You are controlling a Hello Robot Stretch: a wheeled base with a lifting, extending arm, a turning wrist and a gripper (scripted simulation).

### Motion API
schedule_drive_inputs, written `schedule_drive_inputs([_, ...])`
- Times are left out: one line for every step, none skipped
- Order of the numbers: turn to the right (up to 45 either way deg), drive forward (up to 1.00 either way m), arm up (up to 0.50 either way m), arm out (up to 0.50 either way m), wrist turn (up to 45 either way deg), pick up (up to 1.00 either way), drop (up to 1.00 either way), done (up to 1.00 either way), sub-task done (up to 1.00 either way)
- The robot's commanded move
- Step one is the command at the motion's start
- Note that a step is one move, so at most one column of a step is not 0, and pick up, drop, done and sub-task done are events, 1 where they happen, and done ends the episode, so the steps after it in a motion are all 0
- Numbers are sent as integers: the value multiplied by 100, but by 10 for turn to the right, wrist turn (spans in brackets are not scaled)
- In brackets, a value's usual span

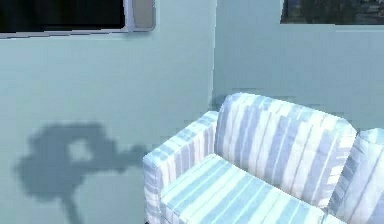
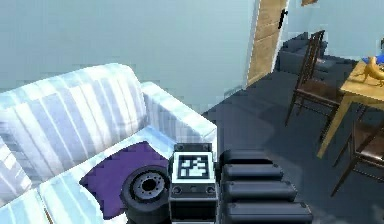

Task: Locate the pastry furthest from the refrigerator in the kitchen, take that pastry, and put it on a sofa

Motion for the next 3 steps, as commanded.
schedule_drive_inputs([30,0,0,0,0,0,0,0,0])
schedule_drive_inputs([-30,0,0,0,0,0,0,0,0])
schedule_drive_inputs([420,0,0,0,0,0,0,0,0])
